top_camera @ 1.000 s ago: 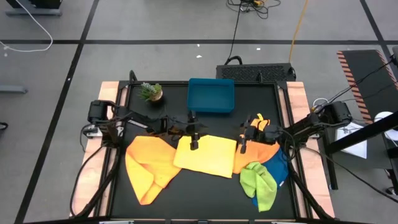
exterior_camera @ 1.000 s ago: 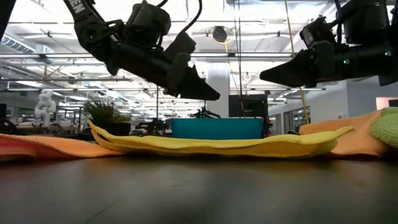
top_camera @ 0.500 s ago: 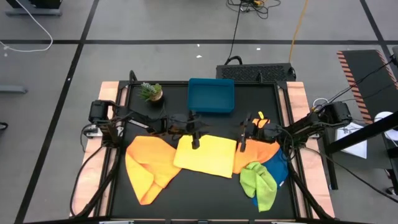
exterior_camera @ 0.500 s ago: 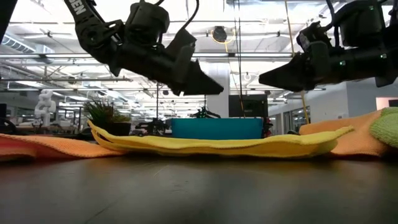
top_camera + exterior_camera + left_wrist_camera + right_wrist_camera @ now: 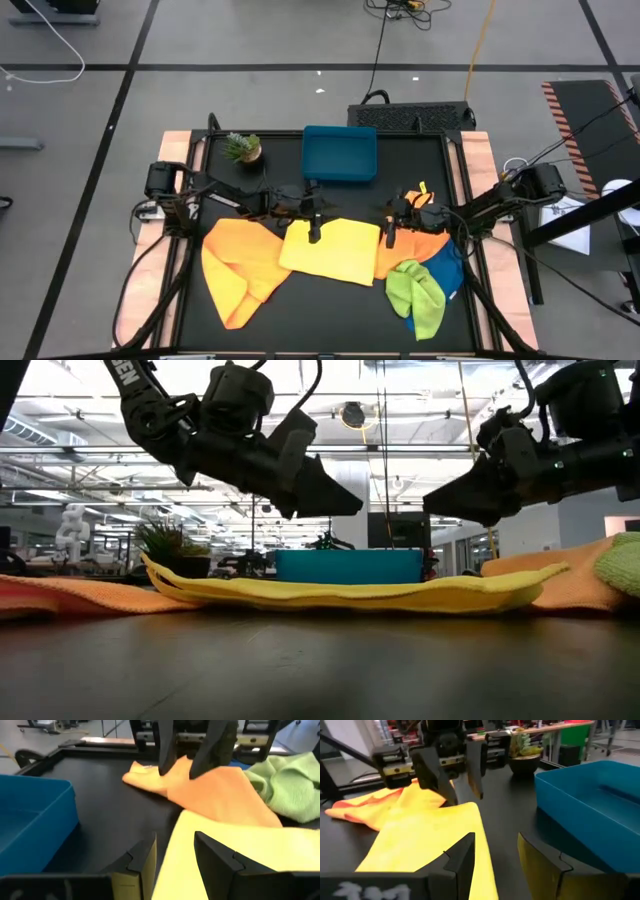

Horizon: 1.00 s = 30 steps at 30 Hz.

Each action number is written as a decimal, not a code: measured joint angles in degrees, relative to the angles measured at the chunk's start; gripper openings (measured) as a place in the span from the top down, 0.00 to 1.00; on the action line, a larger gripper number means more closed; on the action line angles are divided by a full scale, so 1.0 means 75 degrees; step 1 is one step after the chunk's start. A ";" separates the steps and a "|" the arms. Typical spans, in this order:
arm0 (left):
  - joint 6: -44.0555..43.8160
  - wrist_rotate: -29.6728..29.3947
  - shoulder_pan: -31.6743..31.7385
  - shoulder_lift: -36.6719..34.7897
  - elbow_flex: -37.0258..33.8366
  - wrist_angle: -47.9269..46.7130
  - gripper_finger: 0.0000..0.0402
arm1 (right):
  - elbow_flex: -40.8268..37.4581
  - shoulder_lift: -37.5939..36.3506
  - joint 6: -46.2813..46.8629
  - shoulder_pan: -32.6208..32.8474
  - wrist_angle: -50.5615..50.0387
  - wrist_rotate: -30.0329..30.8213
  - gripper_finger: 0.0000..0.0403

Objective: Fold microfiber towels
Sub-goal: Fold the yellow microfiber cloth

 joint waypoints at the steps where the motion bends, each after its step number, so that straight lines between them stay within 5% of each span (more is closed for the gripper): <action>1: 0.0002 0.0000 -0.0023 0.0000 0.0000 -0.0047 0.66 | 0.0000 0.0001 0.0018 0.0032 0.0017 0.0031 0.64; 8: 0.0358 -0.0018 -0.0107 0.0000 -0.0006 -0.0574 0.66 | 0.0331 0.0003 0.0019 0.0064 0.0165 -0.0002 0.64; 12: 0.0353 -0.0038 -0.0102 0.0000 -0.0006 -0.0508 0.66 | 0.0857 0.0003 0.0070 0.0064 -0.0470 -0.0691 0.64; 22: 0.0379 0.0321 -0.0137 0.0000 -0.0006 -0.0852 0.66 | 0.2940 0.0003 0.1064 -0.0054 -0.5909 -0.1383 0.64; 30: 0.0423 0.0329 -0.0352 -0.0003 -0.0006 -0.1205 0.66 | 0.3229 0.0000 0.1624 -0.0604 -0.7549 -0.2512 0.64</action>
